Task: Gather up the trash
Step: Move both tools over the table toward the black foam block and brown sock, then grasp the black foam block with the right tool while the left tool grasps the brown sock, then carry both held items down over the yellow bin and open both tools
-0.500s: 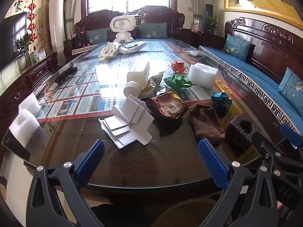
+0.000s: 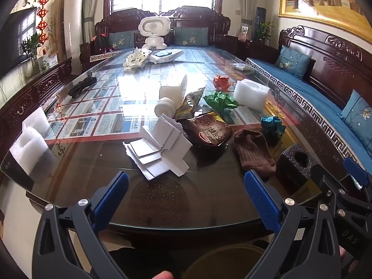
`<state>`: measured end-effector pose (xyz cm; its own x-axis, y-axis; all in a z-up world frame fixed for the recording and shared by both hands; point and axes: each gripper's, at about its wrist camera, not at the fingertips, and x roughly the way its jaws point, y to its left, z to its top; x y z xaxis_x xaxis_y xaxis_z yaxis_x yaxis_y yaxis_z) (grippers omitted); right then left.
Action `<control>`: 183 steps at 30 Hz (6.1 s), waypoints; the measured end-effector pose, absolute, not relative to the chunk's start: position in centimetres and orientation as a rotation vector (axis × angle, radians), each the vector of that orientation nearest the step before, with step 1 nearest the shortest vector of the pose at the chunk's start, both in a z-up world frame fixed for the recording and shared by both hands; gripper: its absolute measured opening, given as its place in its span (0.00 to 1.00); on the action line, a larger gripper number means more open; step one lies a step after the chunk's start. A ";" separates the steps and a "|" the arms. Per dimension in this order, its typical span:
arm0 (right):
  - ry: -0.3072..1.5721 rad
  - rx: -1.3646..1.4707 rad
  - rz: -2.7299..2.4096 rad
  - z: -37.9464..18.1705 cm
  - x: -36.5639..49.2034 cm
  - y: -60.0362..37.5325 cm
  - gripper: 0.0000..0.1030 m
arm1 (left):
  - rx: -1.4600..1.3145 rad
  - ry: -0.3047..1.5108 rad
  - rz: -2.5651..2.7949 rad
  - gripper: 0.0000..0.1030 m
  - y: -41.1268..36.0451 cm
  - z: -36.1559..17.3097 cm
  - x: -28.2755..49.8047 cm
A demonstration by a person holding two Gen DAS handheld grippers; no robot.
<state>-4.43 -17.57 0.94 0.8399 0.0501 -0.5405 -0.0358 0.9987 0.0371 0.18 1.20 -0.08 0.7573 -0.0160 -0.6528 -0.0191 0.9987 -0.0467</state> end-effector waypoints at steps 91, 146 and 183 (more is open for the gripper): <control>0.702 0.070 0.142 -0.2 1.4 -23.5 0.92 | -0.159 0.639 -0.179 0.96 -2.0 -0.2 2.2; 0.596 0.252 0.290 -0.1 0.0 -28.9 0.26 | -0.039 0.727 -0.277 0.06 -9.6 -3.1 7.1; 0.756 0.111 0.309 -6.6 -21.4 -22.4 0.69 | -0.009 0.836 -0.469 0.06 -3.4 -8.4 -17.7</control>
